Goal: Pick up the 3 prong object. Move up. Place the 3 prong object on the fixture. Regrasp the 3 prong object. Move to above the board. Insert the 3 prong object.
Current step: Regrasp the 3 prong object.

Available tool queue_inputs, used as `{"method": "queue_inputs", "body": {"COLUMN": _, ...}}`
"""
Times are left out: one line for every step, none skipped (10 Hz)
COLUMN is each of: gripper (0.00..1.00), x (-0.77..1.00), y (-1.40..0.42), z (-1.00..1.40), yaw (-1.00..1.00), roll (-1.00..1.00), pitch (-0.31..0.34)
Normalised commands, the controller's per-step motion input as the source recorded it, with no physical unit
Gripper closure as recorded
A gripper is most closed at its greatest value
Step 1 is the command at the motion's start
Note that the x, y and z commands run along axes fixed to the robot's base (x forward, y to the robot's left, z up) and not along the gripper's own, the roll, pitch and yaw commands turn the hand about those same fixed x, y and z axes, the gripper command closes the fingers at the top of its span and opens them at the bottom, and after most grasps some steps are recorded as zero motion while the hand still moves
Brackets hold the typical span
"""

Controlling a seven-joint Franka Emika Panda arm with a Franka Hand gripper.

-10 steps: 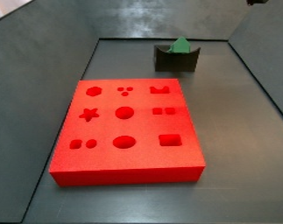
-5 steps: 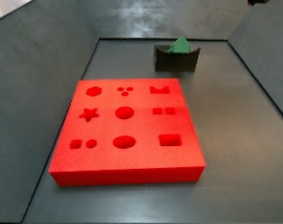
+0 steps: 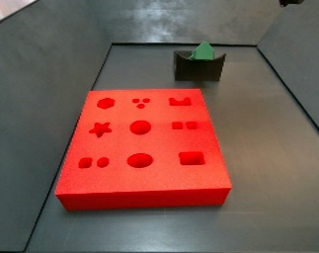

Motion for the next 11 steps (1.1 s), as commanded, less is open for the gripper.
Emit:
{"method": "queue_inputs", "body": {"gripper": 0.0, "x": 0.28, "y": -0.05, "z": -0.03, "yaw": 0.09, "roll": 0.12, "pitch": 0.057}}
{"method": "queue_inputs", "body": {"gripper": 0.0, "x": 0.28, "y": -0.05, "z": -0.03, "yaw": 0.09, "roll": 0.12, "pitch": 0.058}}
{"method": "queue_inputs", "body": {"gripper": 0.0, "x": 0.28, "y": -0.05, "z": -0.03, "yaw": 0.09, "roll": 0.12, "pitch": 0.058}}
{"method": "queue_inputs", "body": {"gripper": 0.0, "x": 0.28, "y": -0.05, "z": -0.03, "yaw": 0.09, "roll": 0.12, "pitch": 0.058}}
{"method": "queue_inputs", "body": {"gripper": 0.0, "x": 0.28, "y": -0.05, "z": -0.03, "yaw": 0.09, "roll": 0.12, "pitch": 0.059}}
{"method": "queue_inputs", "body": {"gripper": 0.0, "x": 0.28, "y": -0.05, "z": -0.03, "yaw": 0.09, "roll": 0.12, "pitch": 0.059}}
{"method": "queue_inputs", "body": {"gripper": 0.0, "x": 0.28, "y": -0.05, "z": -0.03, "yaw": 0.09, "roll": 0.12, "pitch": 0.059}}
{"method": "queue_inputs", "body": {"gripper": 0.0, "x": 0.28, "y": -0.05, "z": -0.03, "yaw": 0.09, "roll": 0.12, "pitch": 0.059}}
{"method": "queue_inputs", "body": {"gripper": 0.0, "x": 0.28, "y": -0.05, "z": -0.03, "yaw": 0.09, "roll": 0.12, "pitch": 0.059}}
{"method": "queue_inputs", "body": {"gripper": 0.0, "x": 0.28, "y": -0.05, "z": -0.03, "yaw": 0.09, "roll": 0.12, "pitch": 0.059}}
{"method": "queue_inputs", "body": {"gripper": 0.0, "x": 0.28, "y": -0.05, "z": -0.03, "yaw": 0.09, "roll": 0.12, "pitch": 0.06}}
